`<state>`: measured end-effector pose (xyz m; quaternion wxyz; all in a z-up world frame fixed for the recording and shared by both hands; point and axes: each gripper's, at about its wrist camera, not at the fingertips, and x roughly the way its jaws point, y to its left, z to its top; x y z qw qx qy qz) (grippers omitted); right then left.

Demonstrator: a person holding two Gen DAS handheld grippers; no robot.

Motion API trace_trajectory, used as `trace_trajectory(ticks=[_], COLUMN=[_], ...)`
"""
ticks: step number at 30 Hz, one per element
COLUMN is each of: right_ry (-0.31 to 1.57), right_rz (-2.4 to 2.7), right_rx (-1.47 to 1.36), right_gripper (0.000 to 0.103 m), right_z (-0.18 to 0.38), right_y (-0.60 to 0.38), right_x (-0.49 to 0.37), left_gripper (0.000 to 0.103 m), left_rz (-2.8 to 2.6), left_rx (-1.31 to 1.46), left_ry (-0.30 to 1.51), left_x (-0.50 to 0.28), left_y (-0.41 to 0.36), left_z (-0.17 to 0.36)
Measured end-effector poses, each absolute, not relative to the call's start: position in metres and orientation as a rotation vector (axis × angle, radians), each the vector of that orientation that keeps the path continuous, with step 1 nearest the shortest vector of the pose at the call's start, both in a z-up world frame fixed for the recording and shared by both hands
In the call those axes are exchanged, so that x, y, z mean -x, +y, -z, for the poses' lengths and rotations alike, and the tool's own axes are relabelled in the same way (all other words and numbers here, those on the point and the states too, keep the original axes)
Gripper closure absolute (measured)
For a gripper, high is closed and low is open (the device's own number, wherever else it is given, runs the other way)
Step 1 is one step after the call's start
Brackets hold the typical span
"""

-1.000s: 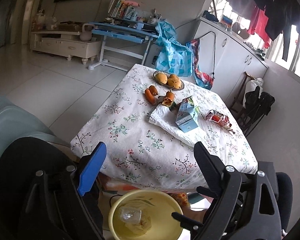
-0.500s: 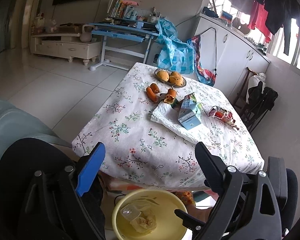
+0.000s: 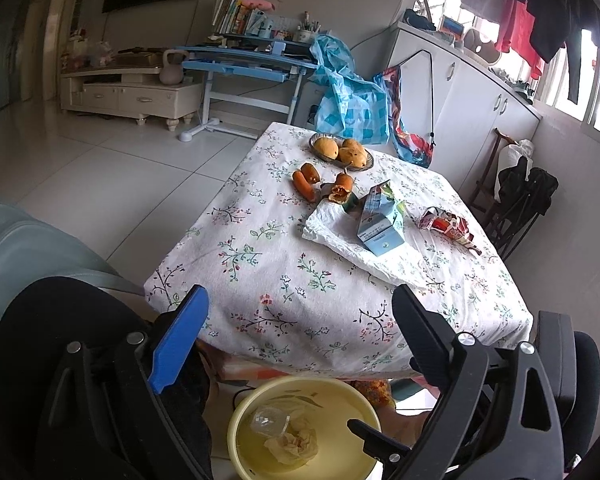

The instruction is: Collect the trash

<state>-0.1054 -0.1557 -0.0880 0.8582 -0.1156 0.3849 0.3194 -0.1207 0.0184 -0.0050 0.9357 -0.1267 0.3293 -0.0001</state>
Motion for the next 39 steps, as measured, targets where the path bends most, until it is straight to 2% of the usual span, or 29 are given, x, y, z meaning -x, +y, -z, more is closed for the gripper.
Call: trace_trajectory(ticks=[39], right_ry=[0.77], right_rz=[-0.642], right_rx=[0.224], right_gripper=[0.021], right_z=[0.079], right_y=[-0.162], right_x=[0.106], left_gripper=[0.012], left_rz=[0.026], left_rx=[0.318], left_ry=[0.677], left_x=[0.116], left_y=[0.028], left_z=[0.006])
